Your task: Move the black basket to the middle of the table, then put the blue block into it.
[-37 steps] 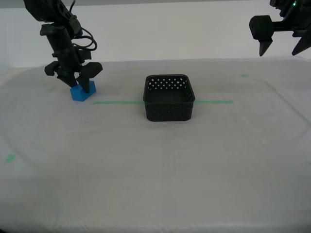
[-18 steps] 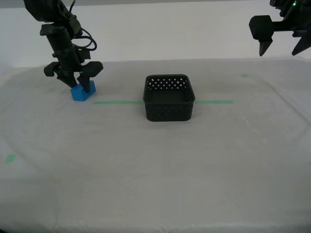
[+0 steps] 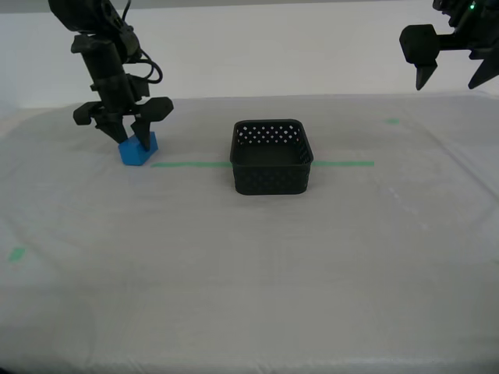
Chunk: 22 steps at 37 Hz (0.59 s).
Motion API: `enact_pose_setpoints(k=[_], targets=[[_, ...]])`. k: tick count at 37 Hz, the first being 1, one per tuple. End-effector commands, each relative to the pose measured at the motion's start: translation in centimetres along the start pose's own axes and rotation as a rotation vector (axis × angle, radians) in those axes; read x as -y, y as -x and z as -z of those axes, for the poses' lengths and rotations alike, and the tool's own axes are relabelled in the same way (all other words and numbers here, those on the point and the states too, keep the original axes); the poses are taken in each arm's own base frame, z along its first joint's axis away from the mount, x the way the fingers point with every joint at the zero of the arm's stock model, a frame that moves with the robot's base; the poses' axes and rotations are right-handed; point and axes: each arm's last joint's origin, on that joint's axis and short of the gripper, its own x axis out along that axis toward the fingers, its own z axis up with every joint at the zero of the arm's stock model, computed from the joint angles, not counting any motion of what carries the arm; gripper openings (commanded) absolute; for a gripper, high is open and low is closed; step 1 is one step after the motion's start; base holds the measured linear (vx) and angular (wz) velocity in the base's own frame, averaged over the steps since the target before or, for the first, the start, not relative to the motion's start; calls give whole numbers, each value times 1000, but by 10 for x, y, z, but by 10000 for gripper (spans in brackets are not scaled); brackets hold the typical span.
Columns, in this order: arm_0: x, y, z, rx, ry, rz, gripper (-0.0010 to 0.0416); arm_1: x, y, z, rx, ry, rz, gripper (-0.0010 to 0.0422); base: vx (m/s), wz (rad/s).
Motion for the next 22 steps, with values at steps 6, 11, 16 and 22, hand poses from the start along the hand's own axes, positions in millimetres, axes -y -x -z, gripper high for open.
enact_pose_setpoints(k=[6,11,16,22], targets=[[0,0,0,1,1,3,399,22,24,-2,38,38,-45,-1,0,0],[0,0,0,1,1,3,399,39,45,-3,87,60,-72,-1,0,0],[0,0,0,1,1,3,398,57,63,-2,130,94,-56,-1,0,0],[0,0,0,1,1,3,399,84,79,1,170,126,-57,0,0,0]])
